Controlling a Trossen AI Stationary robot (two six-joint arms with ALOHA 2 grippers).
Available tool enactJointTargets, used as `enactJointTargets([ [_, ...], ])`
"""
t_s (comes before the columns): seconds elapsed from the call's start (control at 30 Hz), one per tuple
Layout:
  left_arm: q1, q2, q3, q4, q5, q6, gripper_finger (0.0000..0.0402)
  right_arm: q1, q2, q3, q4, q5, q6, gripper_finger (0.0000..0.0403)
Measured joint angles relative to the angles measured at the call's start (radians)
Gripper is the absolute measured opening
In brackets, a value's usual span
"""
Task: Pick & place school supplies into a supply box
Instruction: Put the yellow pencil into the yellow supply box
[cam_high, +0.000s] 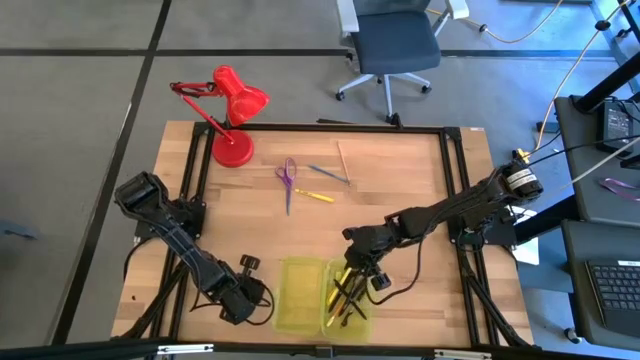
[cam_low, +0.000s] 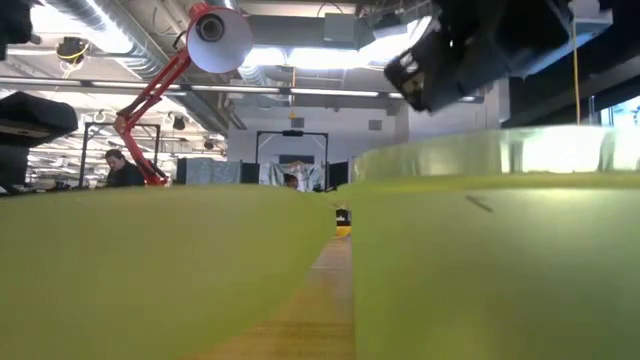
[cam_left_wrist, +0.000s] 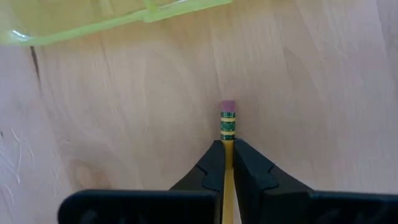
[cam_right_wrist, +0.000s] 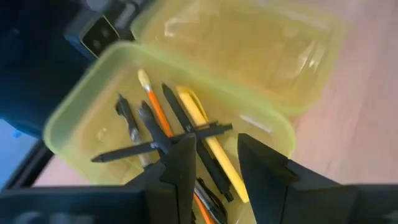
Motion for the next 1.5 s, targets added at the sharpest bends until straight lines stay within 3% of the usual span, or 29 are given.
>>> enactJointTargets([
  [0.37, 0.063, -0.012, 0.016, -0.019, 0.072, 0.012, 0.0008, 0.0, -0.113, 0.0, -0.102, 0.0, -0.019, 0.0123],
  [0.6, 0.112, -0.062, 0.129, -0.151, 0.069, 0.124, 0.0006, 0.0, -0.14, 0.0, -0.137, 0.0, -0.019, 0.0123],
  [0.87, 0.228, -0.069, 0.311, -0.216, 0.016, 0.485, 0.0009, -0.005, -0.157, 0.0, -0.236, 0.002, -0.024, 0.0123],
  [1.03, 0.307, -0.069, 0.357, -0.049, -0.025, 0.795, 0.001, -0.004, -0.172, 0.0, -0.277, -0.076, -0.023, 0.0123],
  [1.13, 0.344, -0.052, 0.37, 0.081, 0.02, 0.956, 0.0009, -0.006, -0.174, 0.0, -0.288, -0.077, 0.009, 0.0123],
  [1.27, 0.37, 0.014, 0.434, 0.092, 0.06, 1.117, 0.0008, -0.026, -0.174, 0.0, -0.341, -0.051, 0.049, 0.0123],
  [1.5, 0.369, 0.173, 0.594, 0.157, 0.158, 1.228, 0.0008, -0.067, -0.174, 0.0, -0.372, -0.032, 0.079, 0.0123],
])
